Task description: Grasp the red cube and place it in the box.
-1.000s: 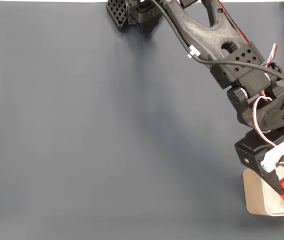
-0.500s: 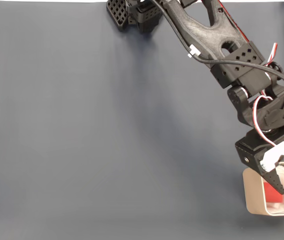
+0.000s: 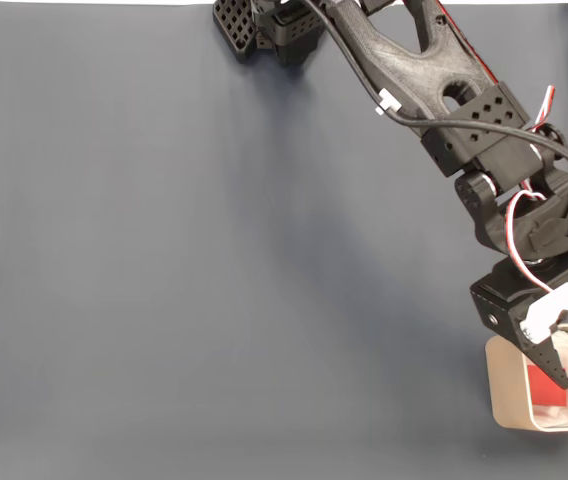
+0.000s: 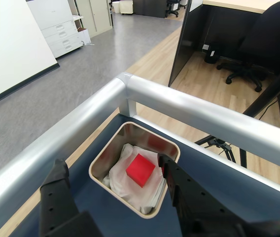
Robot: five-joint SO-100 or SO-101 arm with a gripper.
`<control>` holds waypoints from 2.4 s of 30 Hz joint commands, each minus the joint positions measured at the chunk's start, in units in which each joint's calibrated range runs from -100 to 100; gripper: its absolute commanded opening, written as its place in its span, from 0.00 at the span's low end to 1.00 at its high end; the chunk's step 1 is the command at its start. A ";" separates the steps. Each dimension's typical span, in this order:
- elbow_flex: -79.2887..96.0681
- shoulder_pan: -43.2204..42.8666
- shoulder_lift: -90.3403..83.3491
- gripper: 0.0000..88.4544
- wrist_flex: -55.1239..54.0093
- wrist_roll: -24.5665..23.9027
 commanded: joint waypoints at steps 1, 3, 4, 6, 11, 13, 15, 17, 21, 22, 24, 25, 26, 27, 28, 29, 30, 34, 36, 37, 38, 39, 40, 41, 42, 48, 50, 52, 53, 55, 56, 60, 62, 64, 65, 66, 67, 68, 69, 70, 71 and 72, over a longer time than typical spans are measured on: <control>-2.20 -0.70 -0.88 0.47 -1.53 0.39; -2.20 -0.77 -0.96 0.47 -1.53 0.54; -2.20 -0.77 -0.96 0.47 -1.61 0.59; -2.20 -0.77 -1.05 0.47 -1.61 0.68; -1.65 -0.77 -1.40 0.47 -1.94 0.78; -1.56 -0.77 -1.48 0.47 -1.94 0.78; -1.29 -0.77 -1.66 0.47 -1.94 0.83; -1.10 -0.77 -1.92 0.46 -2.02 0.83; -0.10 -0.56 -3.22 0.27 -1.61 1.56; 0.54 -0.42 -3.74 0.19 -1.78 2.00; 2.27 0.36 -5.73 0.08 -1.86 2.98; 3.18 0.93 -7.03 0.01 -1.86 2.88; 3.91 1.71 -8.59 0.00 -1.94 2.34; 4.83 2.71 -10.32 0.00 -1.94 1.90; 5.65 3.77 -12.05 0.00 -1.94 1.81; 6.65 4.98 -13.87 0.00 -1.78 1.66; 8.20 6.47 -16.21 0.00 -1.78 1.47; 18.24 12.58 -27.13 0.00 -2.02 1.32; 24.99 15.92 -33.63 0.00 -2.02 1.12; 28.55 17.48 -36.66 0.00 -2.02 1.12; 32.02 19.04 -39.96 0.00 -2.19 1.12; 36.12 20.68 -43.51 0.00 -2.19 0.88; 40.05 21.96 -46.98 0.00 -2.19 0.73; 44.43 23.09 -50.62 0.00 -2.19 0.68; 49.44 24.23 -54.86 0.00 -2.19 0.68; 75.26 26.50 -76.96 0.00 -3.50 0.39; 83.02 26.07 -84.59 0.00 -2.92 -0.10; 91.32 25.72 -93.51 0.00 -1.61 -0.29; 94.70 25.58 -97.50 0.00 -0.55 -0.44; 101.72 25.58 -105.90 0.00 1.99 -0.54; 104.19 25.58 -109.02 0.00 3.88 -0.59; 112.86 25.93 -118.29 0.00 9.86 -1.51; 116.14 25.72 -120.98 0.00 12.57 -1.66; 119.43 25.36 -124.27 0.00 15.76 -1.86; 120.06 25.36 -124.36 0.00 17.40 -1.86; 120.70 25.36 -124.36 0.00 19.29 -2.05; 120.79 25.36 -124.45 0.00 21.58 -2.20; 120.79 25.15 -124.45 0.00 24.04 -2.34; 120.79 24.80 -124.45 0.00 26.75 -2.34; 120.79 24.44 -124.45 0.00 28.96 -2.34; 120.79 24.16 -124.45 0.00 31.01 -2.34; 120.79 23.87 -124.45 0.00 32.90 -2.20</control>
